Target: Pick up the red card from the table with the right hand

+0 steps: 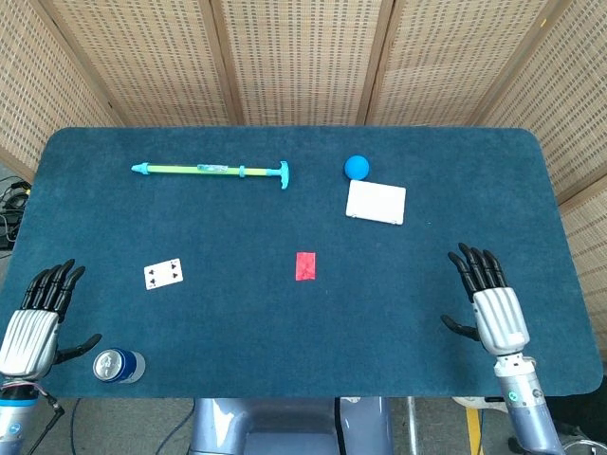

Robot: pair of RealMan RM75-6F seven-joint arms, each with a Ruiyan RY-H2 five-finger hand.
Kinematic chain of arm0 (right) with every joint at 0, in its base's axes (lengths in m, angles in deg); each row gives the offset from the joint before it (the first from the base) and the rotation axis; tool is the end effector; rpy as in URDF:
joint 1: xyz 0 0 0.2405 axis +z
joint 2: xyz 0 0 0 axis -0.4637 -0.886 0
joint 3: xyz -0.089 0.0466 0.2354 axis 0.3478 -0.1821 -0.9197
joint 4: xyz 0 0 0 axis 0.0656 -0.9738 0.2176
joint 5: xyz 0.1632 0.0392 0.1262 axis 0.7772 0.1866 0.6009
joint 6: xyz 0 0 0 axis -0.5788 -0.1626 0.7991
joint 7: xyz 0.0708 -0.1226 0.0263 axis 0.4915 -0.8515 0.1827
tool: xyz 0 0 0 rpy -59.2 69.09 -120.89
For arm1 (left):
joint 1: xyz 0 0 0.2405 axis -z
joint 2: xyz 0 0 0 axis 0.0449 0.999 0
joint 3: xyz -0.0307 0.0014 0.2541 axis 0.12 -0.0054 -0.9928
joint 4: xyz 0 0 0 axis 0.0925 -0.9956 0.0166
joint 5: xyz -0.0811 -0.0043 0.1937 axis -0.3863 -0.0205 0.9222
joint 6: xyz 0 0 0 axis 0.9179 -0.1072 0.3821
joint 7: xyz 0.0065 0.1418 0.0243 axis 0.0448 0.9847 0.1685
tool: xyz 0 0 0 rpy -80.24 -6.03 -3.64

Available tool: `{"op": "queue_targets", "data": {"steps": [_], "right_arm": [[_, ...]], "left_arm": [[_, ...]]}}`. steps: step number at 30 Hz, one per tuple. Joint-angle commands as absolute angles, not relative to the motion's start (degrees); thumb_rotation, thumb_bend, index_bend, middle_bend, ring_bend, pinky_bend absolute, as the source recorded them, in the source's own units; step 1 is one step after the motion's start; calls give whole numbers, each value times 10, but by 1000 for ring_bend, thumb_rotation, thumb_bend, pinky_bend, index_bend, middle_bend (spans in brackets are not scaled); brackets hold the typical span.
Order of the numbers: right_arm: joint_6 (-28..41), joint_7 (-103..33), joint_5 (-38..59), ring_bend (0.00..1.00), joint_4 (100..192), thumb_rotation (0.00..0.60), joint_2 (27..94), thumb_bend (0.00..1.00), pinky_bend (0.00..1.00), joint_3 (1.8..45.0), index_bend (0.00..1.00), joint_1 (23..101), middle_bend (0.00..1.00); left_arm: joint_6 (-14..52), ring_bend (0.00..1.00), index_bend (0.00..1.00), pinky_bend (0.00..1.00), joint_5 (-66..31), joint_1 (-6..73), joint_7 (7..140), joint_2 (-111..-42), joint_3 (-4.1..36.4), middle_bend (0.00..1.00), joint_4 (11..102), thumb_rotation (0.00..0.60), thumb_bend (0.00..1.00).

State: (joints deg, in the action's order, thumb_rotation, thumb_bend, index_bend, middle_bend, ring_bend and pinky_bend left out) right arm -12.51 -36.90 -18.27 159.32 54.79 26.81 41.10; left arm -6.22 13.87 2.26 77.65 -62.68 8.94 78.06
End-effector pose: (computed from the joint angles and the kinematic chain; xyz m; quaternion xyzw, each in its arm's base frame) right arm -0.2522 -0.2342 0.0914 0.6123 -0.3575 0.4949 0.5023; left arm -0.2796 0.1717 0.1277 -0.6082 -0.3640 -0.4369 0.5537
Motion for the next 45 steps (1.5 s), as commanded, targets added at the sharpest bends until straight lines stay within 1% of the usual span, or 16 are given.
{"op": "queue_targets", "data": {"steps": [1, 4, 9, 15, 23, 29, 36, 45], "right_arm": [[-74, -360, -175, 0, 1613, 600, 549, 245, 0, 246, 67, 456, 0], [-39, -361, -173, 0, 1617, 600, 555, 244, 0, 233, 67, 488, 0], [15, -378, -145, 0, 1612, 600, 590, 244, 0, 207, 69, 539, 0], [54, -424, -59, 0, 1621, 600, 654, 244, 0, 169, 75, 580, 0], [65, -558, 44, 0, 1649, 600, 726, 244, 0, 148, 74, 623, 0], [67, -613, 124, 0, 1634, 600, 788, 242, 0, 128, 74, 657, 0], [71, -650, 172, 0, 1572, 600, 849, 242, 0, 122, 73, 693, 0], [77, -656, 184, 0, 1491, 600, 897, 250, 0, 120, 74, 725, 0]], "left_arm": [[-58, 0, 0, 44, 133, 24, 773, -627, 92, 0, 778, 600, 117], [-53, 0, 0, 44, 127, 26, 770, -628, 94, 0, 776, 600, 117], [-46, 0, 0, 45, 117, 28, 764, -628, 97, 0, 773, 600, 117], [-39, 0, 0, 44, 102, 31, 758, -628, 104, 0, 768, 600, 117], [-32, 0, 0, 44, 89, 34, 740, -626, 110, 0, 761, 600, 117], [-27, 0, 0, 44, 82, 36, 730, -624, 112, 0, 758, 600, 117], [-17, 0, 0, 44, 74, 39, 721, -624, 113, 0, 752, 600, 117], [-8, 0, 0, 44, 64, 43, 721, -628, 116, 0, 744, 600, 117]]}}
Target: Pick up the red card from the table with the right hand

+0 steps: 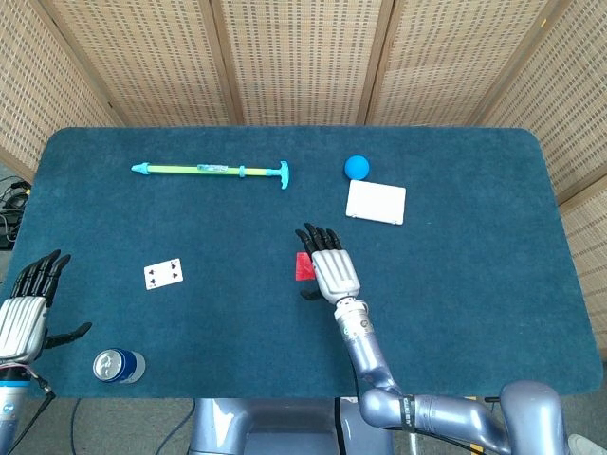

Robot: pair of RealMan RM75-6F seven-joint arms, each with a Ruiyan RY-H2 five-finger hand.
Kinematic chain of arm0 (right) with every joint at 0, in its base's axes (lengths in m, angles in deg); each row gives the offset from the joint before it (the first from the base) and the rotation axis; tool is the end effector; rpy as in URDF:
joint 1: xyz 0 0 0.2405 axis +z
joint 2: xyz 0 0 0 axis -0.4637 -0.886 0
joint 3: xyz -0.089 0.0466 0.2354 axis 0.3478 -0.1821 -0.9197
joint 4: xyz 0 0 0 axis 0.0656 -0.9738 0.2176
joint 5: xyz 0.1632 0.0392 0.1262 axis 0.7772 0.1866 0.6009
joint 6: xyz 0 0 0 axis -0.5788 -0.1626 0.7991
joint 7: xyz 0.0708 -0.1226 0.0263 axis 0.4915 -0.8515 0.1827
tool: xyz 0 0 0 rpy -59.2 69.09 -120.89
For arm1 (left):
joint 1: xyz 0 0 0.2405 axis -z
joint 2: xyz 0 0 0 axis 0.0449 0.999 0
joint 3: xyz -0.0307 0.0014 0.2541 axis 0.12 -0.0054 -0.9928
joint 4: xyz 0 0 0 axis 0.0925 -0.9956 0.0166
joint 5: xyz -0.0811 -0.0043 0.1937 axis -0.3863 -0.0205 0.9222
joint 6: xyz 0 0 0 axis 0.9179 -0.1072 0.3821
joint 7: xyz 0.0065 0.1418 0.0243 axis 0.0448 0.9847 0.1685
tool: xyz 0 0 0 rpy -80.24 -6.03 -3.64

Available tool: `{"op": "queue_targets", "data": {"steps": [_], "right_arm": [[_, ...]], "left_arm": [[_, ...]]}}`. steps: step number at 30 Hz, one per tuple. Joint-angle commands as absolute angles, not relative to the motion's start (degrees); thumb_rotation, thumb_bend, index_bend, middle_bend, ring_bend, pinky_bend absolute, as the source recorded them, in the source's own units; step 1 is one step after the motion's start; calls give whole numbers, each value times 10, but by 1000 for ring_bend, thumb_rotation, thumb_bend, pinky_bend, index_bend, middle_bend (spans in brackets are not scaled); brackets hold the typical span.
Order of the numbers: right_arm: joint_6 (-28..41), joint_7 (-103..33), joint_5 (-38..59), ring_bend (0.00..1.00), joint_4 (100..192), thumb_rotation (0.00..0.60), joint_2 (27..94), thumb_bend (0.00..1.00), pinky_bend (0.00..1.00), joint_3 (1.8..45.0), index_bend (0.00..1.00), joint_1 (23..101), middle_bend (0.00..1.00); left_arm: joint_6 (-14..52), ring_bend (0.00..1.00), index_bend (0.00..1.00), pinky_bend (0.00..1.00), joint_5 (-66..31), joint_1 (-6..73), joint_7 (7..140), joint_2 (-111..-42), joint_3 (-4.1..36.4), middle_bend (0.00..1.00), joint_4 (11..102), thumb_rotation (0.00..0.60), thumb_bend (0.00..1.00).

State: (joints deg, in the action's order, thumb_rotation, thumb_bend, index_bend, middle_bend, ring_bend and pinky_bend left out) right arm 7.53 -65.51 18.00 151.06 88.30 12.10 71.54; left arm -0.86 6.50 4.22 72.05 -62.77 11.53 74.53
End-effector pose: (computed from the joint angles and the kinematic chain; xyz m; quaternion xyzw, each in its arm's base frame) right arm -0.0679 -0.3321 -0.0846 0.6455 -0.4674 0.4405 0.4133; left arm -0.3041 0.1939 0.1310 -0.5808 -0.4091 -0.4194 0.5651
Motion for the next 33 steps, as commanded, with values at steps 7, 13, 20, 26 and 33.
{"op": "queue_targets", "data": {"steps": [7, 13, 20, 26, 33], "right_arm": [[83, -648, 194, 0, 1444, 600, 923, 263, 0, 116, 75, 738, 0], [94, -643, 200, 0, 1405, 600, 939, 266, 0, 113, 76, 749, 0], [113, -639, 207, 0, 1356, 600, 959, 267, 0, 109, 76, 765, 0], [131, -634, 211, 0, 1315, 600, 972, 267, 0, 108, 76, 776, 0], [144, -628, 210, 0, 1281, 600, 981, 268, 0, 105, 76, 785, 0]], "left_arm": [[-5, 0, 0, 45, 57, 44, 722, -630, 118, 0, 740, 600, 117], [0, 0, 0, 45, 52, 46, 722, -632, 120, 0, 737, 600, 117], [10, 0, 0, 45, 43, 50, 723, -636, 121, 0, 731, 600, 117], [14, 0, 0, 45, 37, 52, 724, -639, 122, 0, 727, 600, 117], [20, 0, 0, 45, 32, 54, 725, -641, 123, 0, 723, 600, 117]]}}
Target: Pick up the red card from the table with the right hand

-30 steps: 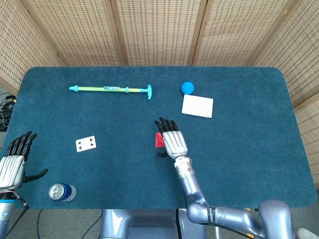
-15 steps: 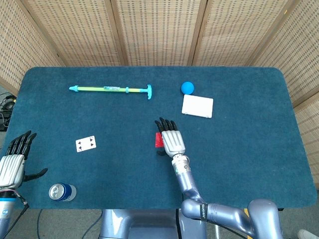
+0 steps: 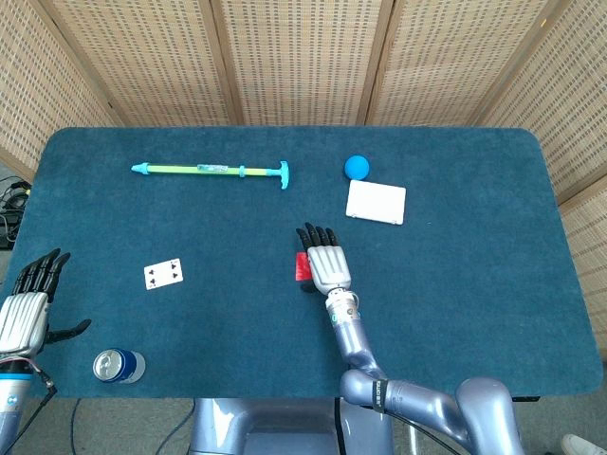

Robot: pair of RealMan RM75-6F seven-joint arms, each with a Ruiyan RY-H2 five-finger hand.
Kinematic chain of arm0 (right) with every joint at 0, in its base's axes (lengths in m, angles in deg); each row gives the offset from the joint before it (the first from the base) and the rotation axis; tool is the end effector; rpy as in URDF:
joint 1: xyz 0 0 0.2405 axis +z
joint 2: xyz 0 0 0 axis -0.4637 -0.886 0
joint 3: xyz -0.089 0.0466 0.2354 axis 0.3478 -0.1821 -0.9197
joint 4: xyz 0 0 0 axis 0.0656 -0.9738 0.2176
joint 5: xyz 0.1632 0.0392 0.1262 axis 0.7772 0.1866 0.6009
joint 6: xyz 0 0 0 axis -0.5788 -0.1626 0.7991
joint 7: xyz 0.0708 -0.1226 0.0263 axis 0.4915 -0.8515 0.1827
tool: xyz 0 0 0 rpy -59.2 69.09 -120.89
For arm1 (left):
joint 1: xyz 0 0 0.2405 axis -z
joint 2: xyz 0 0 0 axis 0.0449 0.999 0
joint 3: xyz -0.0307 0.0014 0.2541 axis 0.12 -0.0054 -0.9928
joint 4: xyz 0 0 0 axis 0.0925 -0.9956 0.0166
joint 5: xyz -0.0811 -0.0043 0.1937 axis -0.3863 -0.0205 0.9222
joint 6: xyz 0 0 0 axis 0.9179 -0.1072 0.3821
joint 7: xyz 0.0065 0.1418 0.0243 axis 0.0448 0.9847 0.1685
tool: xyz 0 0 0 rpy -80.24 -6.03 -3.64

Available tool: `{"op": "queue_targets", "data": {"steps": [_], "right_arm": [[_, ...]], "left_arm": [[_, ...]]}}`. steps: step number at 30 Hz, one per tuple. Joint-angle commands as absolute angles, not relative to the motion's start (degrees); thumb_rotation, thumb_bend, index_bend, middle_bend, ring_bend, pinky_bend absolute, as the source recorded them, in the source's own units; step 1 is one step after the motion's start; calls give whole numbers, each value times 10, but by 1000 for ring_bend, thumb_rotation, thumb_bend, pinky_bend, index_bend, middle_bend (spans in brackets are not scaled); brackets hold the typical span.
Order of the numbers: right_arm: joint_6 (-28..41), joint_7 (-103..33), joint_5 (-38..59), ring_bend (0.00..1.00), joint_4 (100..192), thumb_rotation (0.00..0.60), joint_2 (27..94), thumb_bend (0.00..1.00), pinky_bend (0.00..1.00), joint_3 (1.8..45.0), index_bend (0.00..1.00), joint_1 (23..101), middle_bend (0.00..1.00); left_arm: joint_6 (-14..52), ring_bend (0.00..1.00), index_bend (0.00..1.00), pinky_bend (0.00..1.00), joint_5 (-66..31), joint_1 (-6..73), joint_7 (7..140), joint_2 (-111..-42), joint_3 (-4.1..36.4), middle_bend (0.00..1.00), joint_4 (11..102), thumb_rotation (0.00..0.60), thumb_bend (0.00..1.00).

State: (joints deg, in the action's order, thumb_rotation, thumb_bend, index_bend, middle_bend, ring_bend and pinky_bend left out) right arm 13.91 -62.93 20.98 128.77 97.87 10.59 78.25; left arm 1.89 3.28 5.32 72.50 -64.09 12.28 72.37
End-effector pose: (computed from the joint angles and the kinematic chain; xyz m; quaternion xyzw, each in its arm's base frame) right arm -0.0807 -0.3608 -0.1323 0.6592 -0.4642 0.3876 0.4469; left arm -0.3144 0.2031 0.1250 -0.5772 -0.4210 -0.3993 0.5746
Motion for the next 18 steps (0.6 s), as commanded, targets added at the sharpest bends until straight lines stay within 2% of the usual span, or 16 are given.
{"op": "queue_targets", "data": {"steps": [1, 10, 13, 18], "right_arm": [[146, -628, 211, 0, 1276, 600, 982, 269, 0, 105, 76, 787, 0], [158, -631, 212, 0, 1240, 600, 993, 318, 0, 104, 79, 796, 0], [157, -624, 205, 0, 1226, 600, 999, 404, 0, 102, 86, 801, 0], [151, -605, 187, 0, 1210, 600, 1006, 607, 0, 98, 101, 809, 0]], "left_arm": [[21, 0, 0, 45, 32, 54, 725, -642, 123, 0, 723, 600, 117], [22, 0, 0, 45, 31, 56, 723, -644, 123, 0, 720, 600, 117], [21, 0, 0, 45, 32, 56, 722, -645, 123, 0, 719, 600, 117], [22, 0, 0, 45, 32, 57, 722, -646, 123, 0, 717, 600, 117]]}}
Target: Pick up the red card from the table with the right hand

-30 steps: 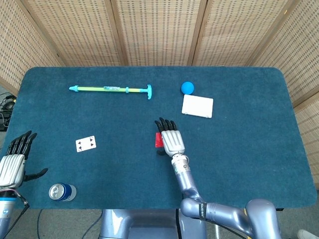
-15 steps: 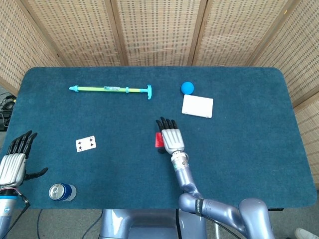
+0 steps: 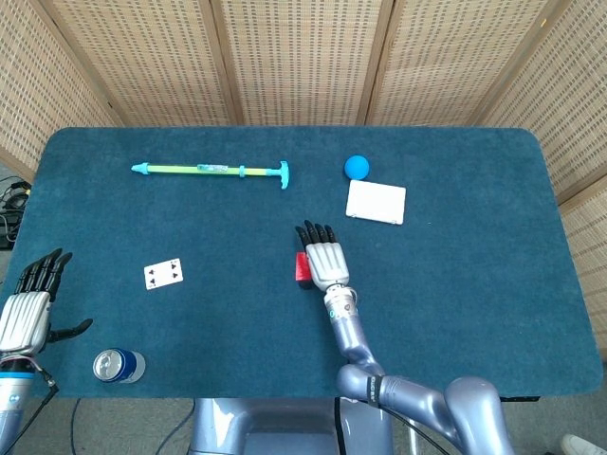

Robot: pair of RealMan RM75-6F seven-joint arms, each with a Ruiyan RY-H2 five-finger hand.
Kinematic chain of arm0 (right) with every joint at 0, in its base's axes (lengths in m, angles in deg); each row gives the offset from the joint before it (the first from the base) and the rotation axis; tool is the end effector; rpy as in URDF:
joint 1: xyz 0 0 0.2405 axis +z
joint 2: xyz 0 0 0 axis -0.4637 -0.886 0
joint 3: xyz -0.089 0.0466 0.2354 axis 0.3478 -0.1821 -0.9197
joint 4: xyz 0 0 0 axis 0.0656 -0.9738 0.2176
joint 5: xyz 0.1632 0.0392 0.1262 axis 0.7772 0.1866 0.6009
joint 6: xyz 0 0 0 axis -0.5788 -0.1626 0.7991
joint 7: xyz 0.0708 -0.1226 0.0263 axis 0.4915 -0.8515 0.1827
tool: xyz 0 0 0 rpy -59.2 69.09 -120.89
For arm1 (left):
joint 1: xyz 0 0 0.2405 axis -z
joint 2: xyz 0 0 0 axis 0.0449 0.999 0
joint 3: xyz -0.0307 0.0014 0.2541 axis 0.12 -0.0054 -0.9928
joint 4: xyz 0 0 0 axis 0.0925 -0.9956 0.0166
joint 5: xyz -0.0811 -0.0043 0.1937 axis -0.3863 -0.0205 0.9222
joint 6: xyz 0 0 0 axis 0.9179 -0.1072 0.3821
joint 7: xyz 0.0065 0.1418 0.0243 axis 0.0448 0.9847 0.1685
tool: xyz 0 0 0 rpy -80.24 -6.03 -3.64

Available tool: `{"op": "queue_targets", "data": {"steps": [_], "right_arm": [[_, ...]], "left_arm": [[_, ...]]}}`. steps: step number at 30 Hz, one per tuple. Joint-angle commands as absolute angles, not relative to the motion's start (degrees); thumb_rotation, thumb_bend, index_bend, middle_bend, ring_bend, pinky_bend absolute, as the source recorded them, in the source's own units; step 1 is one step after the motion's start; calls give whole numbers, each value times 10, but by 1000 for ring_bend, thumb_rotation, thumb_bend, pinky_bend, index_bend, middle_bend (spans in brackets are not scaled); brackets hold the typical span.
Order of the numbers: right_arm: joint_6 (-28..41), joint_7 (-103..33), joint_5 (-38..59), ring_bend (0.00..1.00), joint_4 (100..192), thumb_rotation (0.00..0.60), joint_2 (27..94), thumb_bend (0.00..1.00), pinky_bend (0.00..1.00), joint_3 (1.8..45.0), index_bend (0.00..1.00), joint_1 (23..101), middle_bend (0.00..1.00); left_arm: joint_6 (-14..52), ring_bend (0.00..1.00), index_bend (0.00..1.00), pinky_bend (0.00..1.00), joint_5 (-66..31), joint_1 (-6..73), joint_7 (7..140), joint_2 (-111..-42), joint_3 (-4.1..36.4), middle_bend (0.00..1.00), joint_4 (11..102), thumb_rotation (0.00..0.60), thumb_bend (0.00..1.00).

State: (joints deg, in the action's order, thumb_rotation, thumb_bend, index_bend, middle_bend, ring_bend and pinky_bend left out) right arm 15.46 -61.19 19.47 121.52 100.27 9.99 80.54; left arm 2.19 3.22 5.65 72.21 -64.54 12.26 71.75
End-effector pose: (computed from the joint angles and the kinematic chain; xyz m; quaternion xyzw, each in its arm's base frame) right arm -0.0826 -0.3721 -0.1383 0.6647 -0.4466 0.3825 0.4610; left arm -0.3149 0.2050 0.1228 -0.5783 -0.4220 -0.3997 0.5725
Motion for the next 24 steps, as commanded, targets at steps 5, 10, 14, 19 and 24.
{"op": "queue_targets", "data": {"steps": [5, 10, 14, 19, 24], "right_arm": [[135, -595, 172, 0, 1208, 600, 1007, 733, 0, 97, 108, 810, 0], [120, -592, 162, 0, 1220, 600, 1002, 790, 0, 98, 111, 804, 0], [108, -595, 157, 0, 1237, 600, 994, 804, 0, 100, 112, 798, 0], [94, -602, 153, 0, 1262, 600, 983, 817, 0, 100, 112, 790, 0], [82, -611, 150, 0, 1285, 600, 974, 835, 0, 101, 112, 782, 0]], "left_arm": [[20, 0, 0, 45, 34, 56, 722, -645, 122, 0, 719, 600, 117], [18, 0, 0, 45, 37, 56, 721, -644, 121, 0, 721, 600, 117], [15, 0, 0, 45, 40, 55, 722, -643, 120, 0, 724, 600, 117], [12, 0, 0, 45, 42, 54, 723, -642, 119, 0, 727, 600, 117], [9, 0, 0, 45, 45, 53, 723, -641, 119, 0, 729, 600, 117]]}}
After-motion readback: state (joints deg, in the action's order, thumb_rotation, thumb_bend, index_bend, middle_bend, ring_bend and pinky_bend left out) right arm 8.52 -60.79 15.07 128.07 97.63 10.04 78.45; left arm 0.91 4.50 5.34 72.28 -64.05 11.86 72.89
